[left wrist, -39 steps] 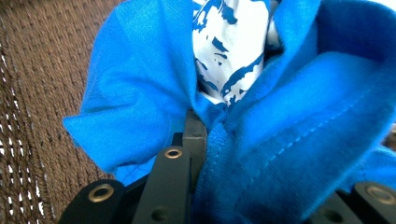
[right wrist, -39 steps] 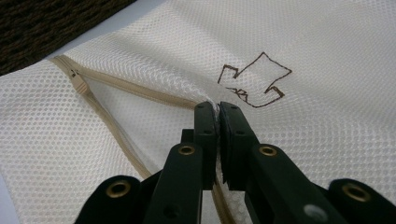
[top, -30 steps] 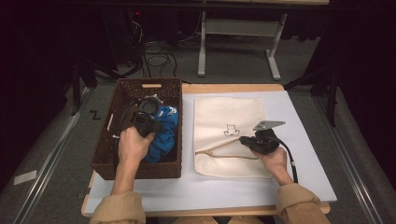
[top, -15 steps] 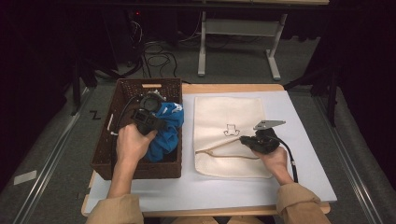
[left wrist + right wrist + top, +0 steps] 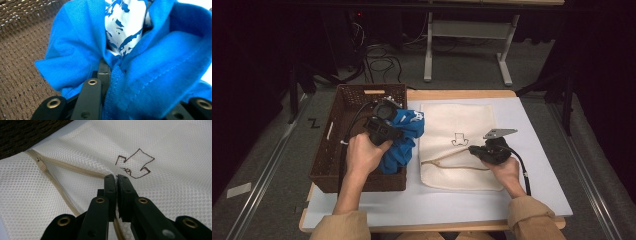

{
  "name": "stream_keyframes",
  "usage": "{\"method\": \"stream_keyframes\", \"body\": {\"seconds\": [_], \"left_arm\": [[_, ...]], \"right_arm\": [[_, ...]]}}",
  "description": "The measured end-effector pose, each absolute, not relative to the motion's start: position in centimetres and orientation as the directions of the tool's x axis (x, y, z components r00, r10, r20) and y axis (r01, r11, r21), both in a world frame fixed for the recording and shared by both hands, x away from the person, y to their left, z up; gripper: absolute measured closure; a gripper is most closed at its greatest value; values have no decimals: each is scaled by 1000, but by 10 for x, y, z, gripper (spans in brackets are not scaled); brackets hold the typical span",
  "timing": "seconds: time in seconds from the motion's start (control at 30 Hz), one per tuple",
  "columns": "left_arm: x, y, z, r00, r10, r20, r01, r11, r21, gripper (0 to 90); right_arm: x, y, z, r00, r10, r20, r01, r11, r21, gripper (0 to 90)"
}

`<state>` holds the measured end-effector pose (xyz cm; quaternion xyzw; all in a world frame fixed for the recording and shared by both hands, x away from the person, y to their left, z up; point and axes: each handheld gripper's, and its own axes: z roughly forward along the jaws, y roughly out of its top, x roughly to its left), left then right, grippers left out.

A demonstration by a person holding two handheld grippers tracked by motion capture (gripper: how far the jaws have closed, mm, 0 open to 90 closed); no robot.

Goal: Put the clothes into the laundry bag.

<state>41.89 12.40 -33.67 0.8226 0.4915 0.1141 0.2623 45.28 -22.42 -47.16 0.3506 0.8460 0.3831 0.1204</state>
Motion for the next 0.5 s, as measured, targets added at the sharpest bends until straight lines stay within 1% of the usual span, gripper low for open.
{"method": "stream_keyframes", "body": {"seconds": [0.27,0.5], "left_arm": [[412,106,-334,538,841,-54,722,-427,543,761],[413,97,-335,552,831,-63,722,-439,535,763]], "right_arm": [[453,-225,-472,-726,685,68,504,461,731,872],[454,-225,-472,-725,684,72,504,456,734,872]]}}
